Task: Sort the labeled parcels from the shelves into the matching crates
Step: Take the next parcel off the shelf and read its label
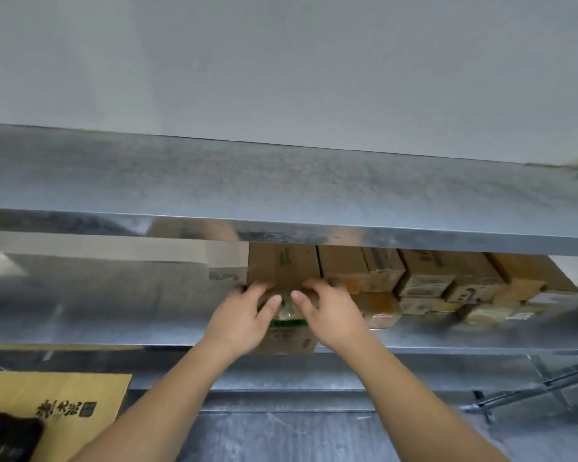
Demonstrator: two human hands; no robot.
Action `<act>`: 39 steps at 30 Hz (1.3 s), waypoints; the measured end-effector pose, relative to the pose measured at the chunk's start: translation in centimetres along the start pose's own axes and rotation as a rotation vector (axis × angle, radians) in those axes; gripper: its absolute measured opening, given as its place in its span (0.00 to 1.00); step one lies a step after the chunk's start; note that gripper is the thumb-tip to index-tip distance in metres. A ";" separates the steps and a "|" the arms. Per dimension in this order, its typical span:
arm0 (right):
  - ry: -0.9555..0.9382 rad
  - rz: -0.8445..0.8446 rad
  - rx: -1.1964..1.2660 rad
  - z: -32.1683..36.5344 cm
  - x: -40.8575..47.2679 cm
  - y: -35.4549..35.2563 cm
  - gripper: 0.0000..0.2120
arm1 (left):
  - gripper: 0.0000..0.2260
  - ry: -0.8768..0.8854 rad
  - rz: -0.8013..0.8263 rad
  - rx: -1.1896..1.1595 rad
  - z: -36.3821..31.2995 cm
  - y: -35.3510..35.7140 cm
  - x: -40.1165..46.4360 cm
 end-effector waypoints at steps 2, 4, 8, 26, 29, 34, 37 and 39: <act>-0.007 0.006 0.030 -0.3 -0.8 0.4 0.23 | 0.18 -0.045 -0.033 -0.022 -0.2 -0.1 -1.3; -0.029 0.010 0.094 -1.1 -1.6 0.6 0.26 | 0.17 -0.098 -0.033 -0.071 -0.5 -0.2 -2.9; -0.108 0.112 0.267 -2.6 -2.2 0.7 0.60 | 0.53 -0.185 -0.021 -0.179 -1.5 -0.7 -5.9; -0.410 0.471 0.216 -1.7 -6.8 3.4 0.72 | 0.67 -0.448 -0.299 -0.256 -2.4 0.0 -19.1; -0.452 0.516 0.210 -1.0 -7.5 3.6 0.64 | 0.67 -0.526 -0.229 -0.206 -2.7 -0.6 -21.5; -0.578 0.496 0.252 0.9 -9.6 3.6 0.22 | 0.28 -0.437 -0.411 -0.292 -2.7 -0.7 -25.0; -0.604 0.497 0.284 2.3 -11.1 3.3 0.19 | 0.21 -0.427 -0.525 -0.256 -2.7 -1.2 -27.0; -0.648 0.471 0.266 3.1 -12.2 3.3 0.21 | 0.20 -0.421 -0.604 -0.213 -2.9 -1.5 -28.0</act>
Point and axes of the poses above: each hand's wrist, its own x-axis towards the middle knuckle, its own y-axis out of the palm, z = x × y, the point moved 1 cm from there along x, towards the middle knuckle, and after that the axes turned 2 degrees about z, right-handed, at the moved point
